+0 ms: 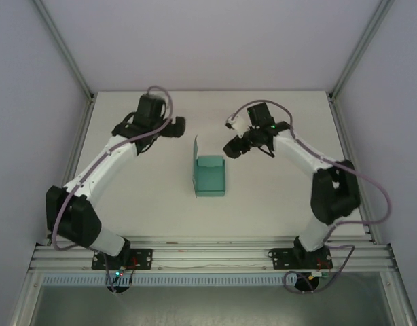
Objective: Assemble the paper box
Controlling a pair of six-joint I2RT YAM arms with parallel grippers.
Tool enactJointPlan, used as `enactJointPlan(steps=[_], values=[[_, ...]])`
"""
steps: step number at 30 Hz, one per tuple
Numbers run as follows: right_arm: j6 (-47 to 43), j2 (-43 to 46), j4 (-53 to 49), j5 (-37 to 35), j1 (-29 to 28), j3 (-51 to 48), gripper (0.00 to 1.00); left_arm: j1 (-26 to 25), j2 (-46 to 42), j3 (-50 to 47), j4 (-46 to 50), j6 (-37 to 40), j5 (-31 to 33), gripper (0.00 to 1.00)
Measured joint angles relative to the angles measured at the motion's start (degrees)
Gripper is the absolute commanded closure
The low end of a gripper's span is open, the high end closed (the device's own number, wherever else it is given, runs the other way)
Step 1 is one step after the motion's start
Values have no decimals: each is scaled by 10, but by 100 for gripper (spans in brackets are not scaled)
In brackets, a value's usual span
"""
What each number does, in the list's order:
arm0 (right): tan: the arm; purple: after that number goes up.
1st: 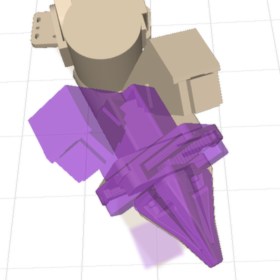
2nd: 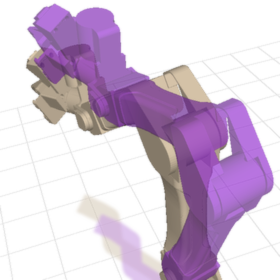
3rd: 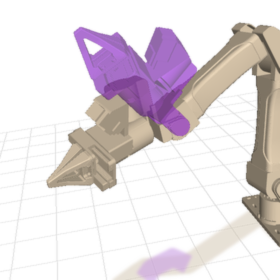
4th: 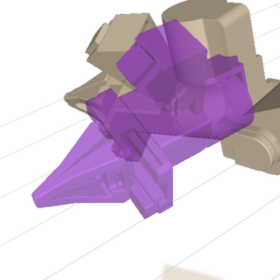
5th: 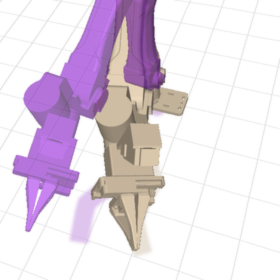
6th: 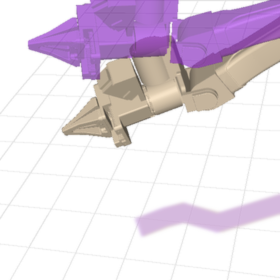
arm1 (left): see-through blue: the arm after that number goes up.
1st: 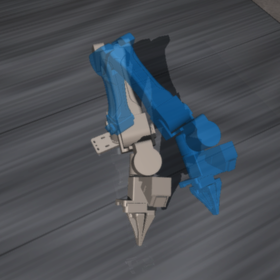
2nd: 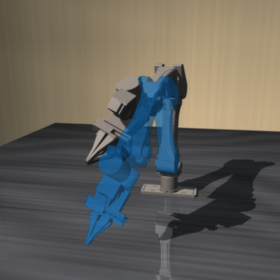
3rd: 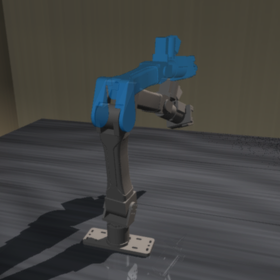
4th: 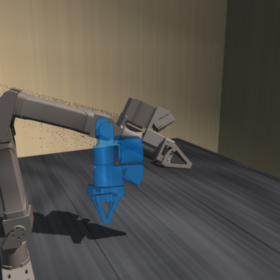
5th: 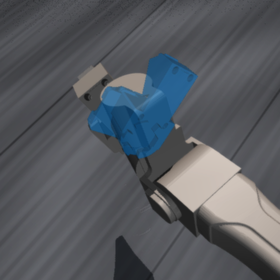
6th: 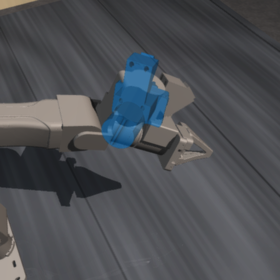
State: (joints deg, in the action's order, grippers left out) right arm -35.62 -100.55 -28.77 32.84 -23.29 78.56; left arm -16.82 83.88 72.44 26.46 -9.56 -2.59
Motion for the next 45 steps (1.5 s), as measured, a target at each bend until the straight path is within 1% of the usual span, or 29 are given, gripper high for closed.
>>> enactJointPlan(steps=[4,6,9,12,14,17,18,20,22,23,26,28,31,32,34,35,40,45], values=[[-77,-99,-57,19,-14,87,35,28,-47,-129,-3,-56,-2,0],[-110,-135,-85,31,-22,120,35,40,-74,-185,-4,-79,-4,0],[-143,-172,-118,43,-33,156,35,55,-109,-244,-10,-106,-11,0],[-160,-201,-131,48,-43,187,38,59,-126,-277,-24,-126,-19,0],[-165,-217,-134,49,-49,202,42,59,-127,-286,-36,-134,-29,0],[-172,-240,-142,49,-56,222,43,59,-125,-288,-51,-144,-41,0],[-172,-247,-145,49,-57,227,45,59,-123,-288,-55,-145,-44,0],[-179,-259,-150,45,-60,234,57,59,-117,-288,-62,-146,-48,0],[-180,-269,-155,41,-62,234,71,59,-108,-288,-67,-146,-52,0],[-179,-273,-158,38,-62,234,73,59,-104,-288,-69,-146,-54,0],[-169,-276,-155,19,-66,228,74,59,-94,-288,-73,-146,-60,0],[-163,-276,-146,5,-68,221,80,59,-88,-288,-75,-146,-61,0],[-150,-276,-132,-19,-74,204,84,59,-84,-288,-76,-146,-61,0],[-145,-274,-127,-33,-76,203,87,59,-83,-287,-76,-146,-61,0],[-136,-271,-116,-63,-84,199,96,59,-81,-286,-76,-146,-60,0],[-131,-268,-107,-89,-91,197,100,59,-79,-285,-76,-146,-60,0],[-97,-267,-82,-221,-130,199,100,59,-72,-279,-73,-146,-60,0],[-43,-280,-75,-365,-166,206,100,59,-73,-274,-65,-146,-51,0]])
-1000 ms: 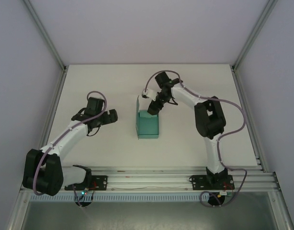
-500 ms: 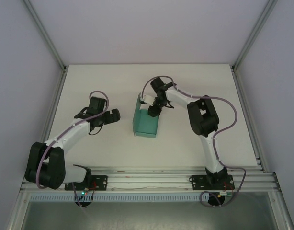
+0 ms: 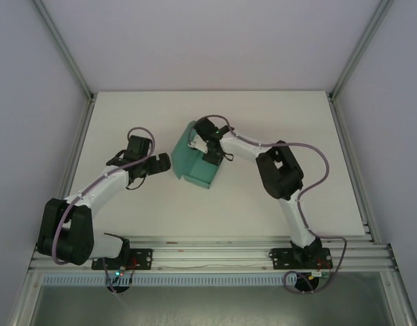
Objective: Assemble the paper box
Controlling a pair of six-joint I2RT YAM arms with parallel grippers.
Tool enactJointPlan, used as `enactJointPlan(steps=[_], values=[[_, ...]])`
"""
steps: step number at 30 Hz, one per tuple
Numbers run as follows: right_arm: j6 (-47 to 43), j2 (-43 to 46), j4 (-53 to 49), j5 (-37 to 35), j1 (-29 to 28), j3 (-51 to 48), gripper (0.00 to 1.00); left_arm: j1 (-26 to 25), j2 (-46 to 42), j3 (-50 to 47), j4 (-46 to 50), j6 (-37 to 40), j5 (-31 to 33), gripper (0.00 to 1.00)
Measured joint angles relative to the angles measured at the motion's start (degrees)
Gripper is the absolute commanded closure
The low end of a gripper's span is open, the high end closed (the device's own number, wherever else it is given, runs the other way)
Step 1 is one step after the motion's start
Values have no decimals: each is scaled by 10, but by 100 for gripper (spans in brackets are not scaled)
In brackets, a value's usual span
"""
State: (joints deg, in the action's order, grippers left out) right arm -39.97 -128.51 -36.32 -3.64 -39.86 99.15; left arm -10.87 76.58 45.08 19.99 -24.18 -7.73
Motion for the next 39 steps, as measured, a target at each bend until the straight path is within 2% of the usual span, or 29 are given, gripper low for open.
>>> enactJointPlan(steps=[3,8,10,14,19,21,24,26,28,34,37,39], values=[[47,-9,7,-63,-7,0,100,0,-3,0,6,0,9,0],[110,-15,13,-116,-7,-4,100,0,-19,0,13,0,16,0],[129,-14,12,-119,-7,-7,93,0,-25,0,13,0,18,0],[189,5,12,-99,-2,-30,93,0,-34,0,14,0,18,0],[330,46,3,-79,2,-85,91,0,-41,0,14,0,15,0],[400,67,2,-79,-1,-116,83,0,-42,0,12,1,7,0],[487,99,1,-79,-5,-164,80,0,-42,0,7,3,-9,0],[533,118,1,-77,-7,-187,71,0,-41,1,-2,7,-25,0],[562,134,4,-74,-9,-205,50,0,-38,7,-9,14,-42,0],[605,215,43,-66,-9,-243,29,-10,-16,33,-48,48,-99,0],[596,260,64,-71,-9,-246,19,-24,2,58,-53,75,-120,0],[577,284,74,-73,-6,-246,9,-32,18,80,-54,97,-134,0]])
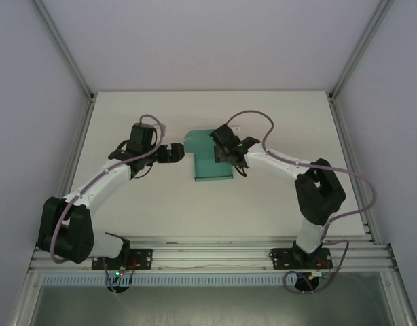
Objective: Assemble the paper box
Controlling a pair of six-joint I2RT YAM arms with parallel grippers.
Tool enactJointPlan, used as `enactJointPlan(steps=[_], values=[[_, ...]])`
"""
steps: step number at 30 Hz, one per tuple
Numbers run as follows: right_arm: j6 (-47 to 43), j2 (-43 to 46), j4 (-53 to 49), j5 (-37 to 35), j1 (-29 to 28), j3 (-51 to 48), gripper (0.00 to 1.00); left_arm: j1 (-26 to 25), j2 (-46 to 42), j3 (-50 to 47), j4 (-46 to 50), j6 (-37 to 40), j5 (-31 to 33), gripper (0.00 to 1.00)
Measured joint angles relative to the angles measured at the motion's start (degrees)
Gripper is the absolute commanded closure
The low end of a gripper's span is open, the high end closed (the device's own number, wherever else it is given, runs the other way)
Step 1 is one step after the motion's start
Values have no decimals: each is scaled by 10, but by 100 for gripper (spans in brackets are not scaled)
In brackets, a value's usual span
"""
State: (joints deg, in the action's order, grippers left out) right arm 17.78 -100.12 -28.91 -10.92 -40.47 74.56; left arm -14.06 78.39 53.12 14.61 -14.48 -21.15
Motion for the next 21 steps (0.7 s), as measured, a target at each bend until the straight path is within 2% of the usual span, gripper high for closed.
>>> enactJointPlan(steps=[2,7,12,15,18,21], values=[[-38,19,11,10,8,0,0,-5,18,25,2,28,-14,0],[-183,49,39,78,61,0,0,-10,67,101,27,125,-40,0],[-351,39,25,217,131,37,0,-12,133,194,84,217,-66,0],[-435,-5,-14,290,160,111,5,-12,174,244,129,273,-85,5],[-496,-56,-48,337,175,181,12,-12,216,291,174,316,-87,19],[-544,-97,-88,374,183,224,29,-12,257,338,217,349,-87,30]])
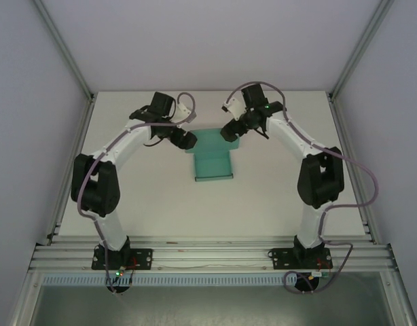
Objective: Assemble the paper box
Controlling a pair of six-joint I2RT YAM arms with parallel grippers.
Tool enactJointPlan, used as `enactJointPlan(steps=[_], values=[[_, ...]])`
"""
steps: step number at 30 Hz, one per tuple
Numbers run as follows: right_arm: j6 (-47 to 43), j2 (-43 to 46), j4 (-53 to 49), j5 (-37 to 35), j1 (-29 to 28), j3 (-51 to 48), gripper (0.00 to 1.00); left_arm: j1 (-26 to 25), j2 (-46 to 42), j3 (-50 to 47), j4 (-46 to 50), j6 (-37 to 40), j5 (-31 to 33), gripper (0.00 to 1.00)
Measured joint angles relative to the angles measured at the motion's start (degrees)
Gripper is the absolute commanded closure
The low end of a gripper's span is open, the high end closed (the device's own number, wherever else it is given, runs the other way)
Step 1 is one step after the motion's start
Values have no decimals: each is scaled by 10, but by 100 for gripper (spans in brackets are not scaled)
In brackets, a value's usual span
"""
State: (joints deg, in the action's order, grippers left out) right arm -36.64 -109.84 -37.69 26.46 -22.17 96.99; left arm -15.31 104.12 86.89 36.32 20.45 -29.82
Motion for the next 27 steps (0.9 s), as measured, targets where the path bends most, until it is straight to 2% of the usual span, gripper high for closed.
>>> enactJointPlan(steps=[2,4,6,8,9,12,13,17,21,27], values=[[-27,-23,-31,18,2,19,44,-1,24,27,24,18,0,41],[-50,-39,-58,31,2,30,61,-2,41,46,43,31,1,56],[-62,-44,-79,37,2,31,72,-5,49,52,56,42,3,72],[-70,-44,-94,36,2,31,78,-10,50,53,67,46,6,80],[-73,-44,-99,36,2,31,81,-12,50,53,70,48,8,81],[-78,-44,-107,33,2,31,88,-18,50,53,74,47,20,91],[-77,-44,-109,33,2,31,92,-20,50,53,73,44,25,98],[-56,-38,-97,33,1,20,98,-28,42,50,66,23,55,100],[16,4,-38,2,-11,-35,98,-39,32,48,45,-29,86,100],[232,65,83,-146,-60,-117,97,-55,20,33,-26,-170,132,100]])
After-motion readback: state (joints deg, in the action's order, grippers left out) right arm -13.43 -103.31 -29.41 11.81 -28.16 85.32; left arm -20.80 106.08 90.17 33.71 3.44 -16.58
